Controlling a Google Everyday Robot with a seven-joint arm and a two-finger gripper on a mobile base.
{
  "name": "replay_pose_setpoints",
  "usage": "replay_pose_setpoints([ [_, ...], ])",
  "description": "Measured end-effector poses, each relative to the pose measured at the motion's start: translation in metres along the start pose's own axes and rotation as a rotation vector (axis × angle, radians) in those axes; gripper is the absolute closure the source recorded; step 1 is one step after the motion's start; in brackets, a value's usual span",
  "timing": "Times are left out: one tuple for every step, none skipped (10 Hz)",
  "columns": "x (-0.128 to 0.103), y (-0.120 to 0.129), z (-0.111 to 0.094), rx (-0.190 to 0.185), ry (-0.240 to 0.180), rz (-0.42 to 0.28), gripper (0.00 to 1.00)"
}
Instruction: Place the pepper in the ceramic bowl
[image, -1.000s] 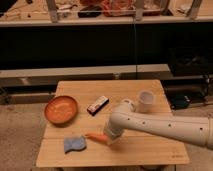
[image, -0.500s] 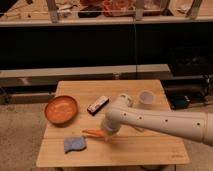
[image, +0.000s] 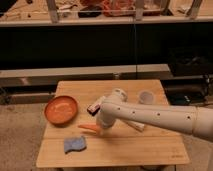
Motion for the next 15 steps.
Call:
replay_pose_setpoints([
  [-0.001,-0.003,-0.002,0.003,0.003,0.000,0.95],
  [-0.005,-0.011,-0.002,0.004,0.006,-0.004,0.95],
  [-0.011,-0.018,0.000,0.006,0.005,-0.008,0.95],
  [-0.015,-0.028,0.002,0.011,0.004,-0.010,0.95],
  [-0.018,-0.036,0.002,0.013,0.006,-0.008,0.95],
  [-0.021,-0.042,0.002,0.015,0.004,-0.010,0.95],
  [-0.022,-0.045,0.002,0.016,0.004,-0.009,0.95],
  [-0.023,-0.049,0.003,0.018,0.005,-0.008,0.95],
  [-0.028,-0.055,0.003,0.017,0.006,-0.016,0.95],
  [-0.034,-0.061,0.005,0.017,0.008,-0.022,0.95],
  [-0.041,-0.067,0.006,0.019,0.009,-0.028,0.95],
  [-0.050,-0.074,0.007,0.020,0.007,-0.034,0.95],
  [-0.051,-0.079,0.007,0.022,0.012,-0.036,0.95],
  [-0.052,-0.083,0.007,0.025,0.014,-0.036,0.95],
  [-0.055,-0.087,0.007,0.025,0.015,-0.039,0.95],
])
